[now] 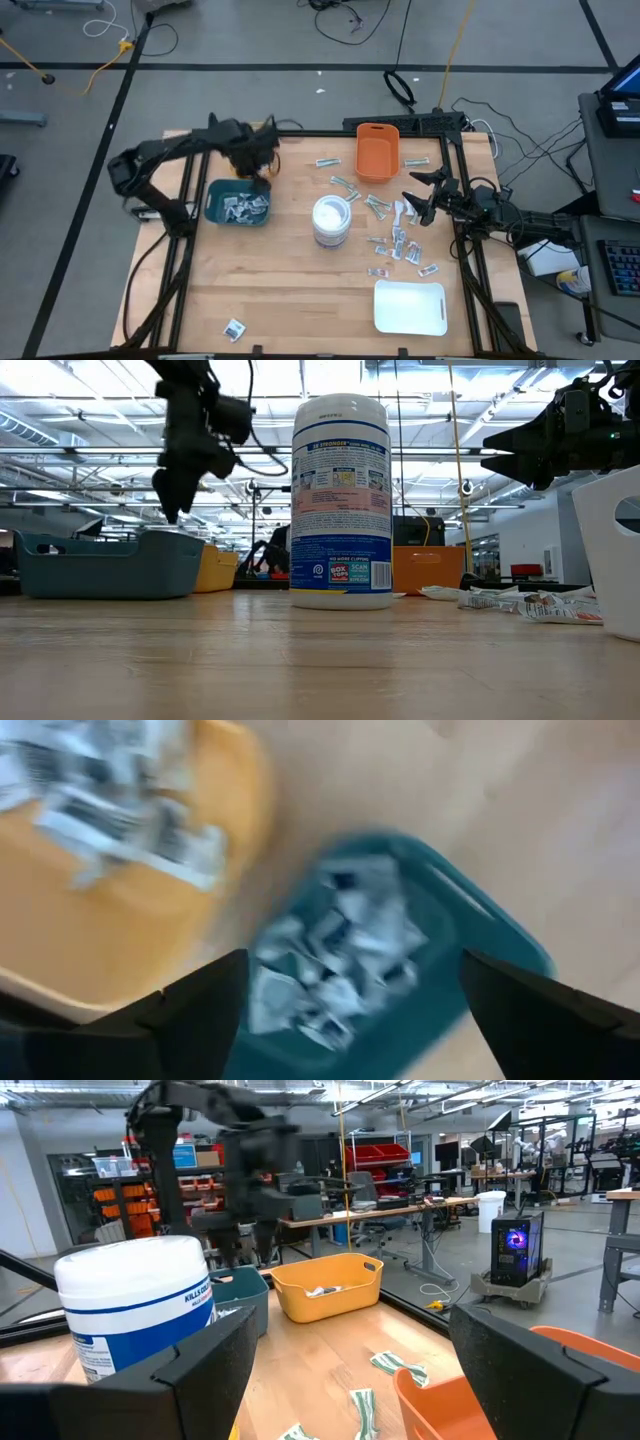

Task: Pick & Place First Aid Supplies
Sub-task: Put the black pad into the yellow bin

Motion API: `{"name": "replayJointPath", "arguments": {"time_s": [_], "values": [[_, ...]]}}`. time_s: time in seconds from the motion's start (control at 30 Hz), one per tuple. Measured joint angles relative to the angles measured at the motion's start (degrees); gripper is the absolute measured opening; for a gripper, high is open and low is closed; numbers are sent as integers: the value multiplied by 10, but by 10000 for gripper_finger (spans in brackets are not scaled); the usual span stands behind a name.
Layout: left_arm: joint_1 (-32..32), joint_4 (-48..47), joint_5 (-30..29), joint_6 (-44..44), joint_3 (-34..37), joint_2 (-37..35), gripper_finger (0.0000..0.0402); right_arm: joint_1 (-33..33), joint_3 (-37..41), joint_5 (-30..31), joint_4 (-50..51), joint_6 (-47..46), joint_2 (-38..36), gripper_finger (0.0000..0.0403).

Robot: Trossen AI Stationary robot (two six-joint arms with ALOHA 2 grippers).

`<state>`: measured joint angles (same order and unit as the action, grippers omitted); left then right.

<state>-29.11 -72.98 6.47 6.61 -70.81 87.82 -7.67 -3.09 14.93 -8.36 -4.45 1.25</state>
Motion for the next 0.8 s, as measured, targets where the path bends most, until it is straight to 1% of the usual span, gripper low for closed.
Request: {"name": "replayJointPath", "arguments": {"time_s": [0.13, 0.23, 0.5, 0.67, 0.8], "values": [[109, 0, 2, 34, 39, -35, 373, 0, 0, 0, 0, 0, 0, 325], [195, -2, 2, 71, 57, -52, 372, 0, 0, 0, 0, 0, 0, 325], [414, 3, 1, 191, 64, -62, 356, 0, 0, 0, 0, 0, 0, 325], [519, 49, 1, 285, 64, -62, 355, 0, 0, 0, 0, 0, 0, 325], [583, 89, 1, 363, 64, -62, 360, 0, 0, 0, 0, 0, 0, 325]]}}
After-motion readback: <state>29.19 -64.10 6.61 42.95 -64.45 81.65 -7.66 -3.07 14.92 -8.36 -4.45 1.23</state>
